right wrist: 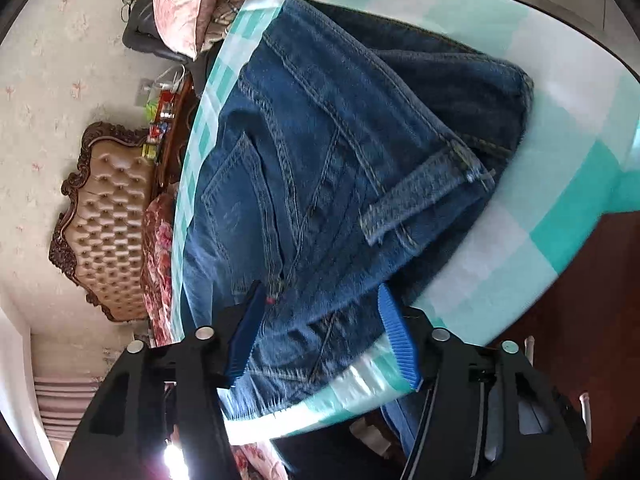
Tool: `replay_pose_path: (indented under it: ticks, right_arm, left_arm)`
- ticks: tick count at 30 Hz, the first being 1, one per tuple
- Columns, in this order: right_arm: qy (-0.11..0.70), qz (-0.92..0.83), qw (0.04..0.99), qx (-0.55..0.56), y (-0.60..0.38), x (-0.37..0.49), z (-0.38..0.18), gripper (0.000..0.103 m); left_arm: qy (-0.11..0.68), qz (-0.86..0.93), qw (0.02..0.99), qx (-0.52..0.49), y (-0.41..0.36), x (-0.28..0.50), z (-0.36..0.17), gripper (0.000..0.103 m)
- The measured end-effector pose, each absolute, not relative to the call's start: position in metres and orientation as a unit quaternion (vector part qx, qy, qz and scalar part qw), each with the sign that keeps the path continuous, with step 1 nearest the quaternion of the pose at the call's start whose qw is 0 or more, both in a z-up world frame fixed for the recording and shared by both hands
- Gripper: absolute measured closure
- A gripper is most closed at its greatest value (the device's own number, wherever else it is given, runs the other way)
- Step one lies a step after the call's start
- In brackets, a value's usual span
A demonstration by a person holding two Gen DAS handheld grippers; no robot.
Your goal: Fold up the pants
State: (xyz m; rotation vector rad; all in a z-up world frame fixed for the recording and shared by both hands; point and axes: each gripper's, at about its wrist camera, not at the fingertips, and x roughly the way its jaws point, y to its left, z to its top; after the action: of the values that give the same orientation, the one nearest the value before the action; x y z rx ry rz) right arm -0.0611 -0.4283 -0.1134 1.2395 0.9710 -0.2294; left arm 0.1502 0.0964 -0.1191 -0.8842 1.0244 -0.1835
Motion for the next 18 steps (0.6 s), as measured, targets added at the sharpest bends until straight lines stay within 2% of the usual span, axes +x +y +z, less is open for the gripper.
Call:
replay_pose_path:
  ticks: [3,5,7,8,10,13,14,18]
  right_arm:
    - [0.430,-0.127,0.710,0.543,-0.428,-0.056,-0.110,0.058]
    - [0.431,-0.144,0.730,0.511,-0.428,-0.048,-0.102,0.080]
    - [0.429,-0.147,0.748,0.484,-0.430,-0.035,-0.092,0.095]
    - [0.420,-0.143,0.767,0.464,-0.430,-0.025,-0.077,0.098]
    - [0.383,-0.139,0.816,0.409,-0.425,-0.015,-0.034,0.100]
    - [0.314,-0.146,0.900,0.266,-0.403,-0.017,0.036,0.101]
    - [0.322,-0.157,0.904,0.233,-0.400,-0.019,0.044,0.101]
    - [0.425,-0.158,0.828,0.330,-0.444,-0.023,-0.013,0.101]
  left_arm:
    - [0.476,-0.085,0.774,-0.408,0.096,0.151,-0.121,0.101]
    - [0.480,-0.084,0.772,-0.408,0.096,0.155,-0.122,0.101]
    - [0.488,-0.083,0.768,-0.406,0.098,0.162,-0.123,0.101]
    - [0.490,-0.081,0.769,-0.402,0.100,0.166,-0.118,0.101]
    - [0.475,-0.086,0.782,-0.395,0.102,0.161,-0.092,0.101]
    - [0.446,-0.080,0.821,-0.347,0.100,0.126,-0.043,0.101]
    - [0.452,-0.078,0.818,-0.347,0.102,0.114,-0.040,0.101]
    - [0.524,-0.083,0.759,-0.378,0.104,0.071,-0.075,0.101]
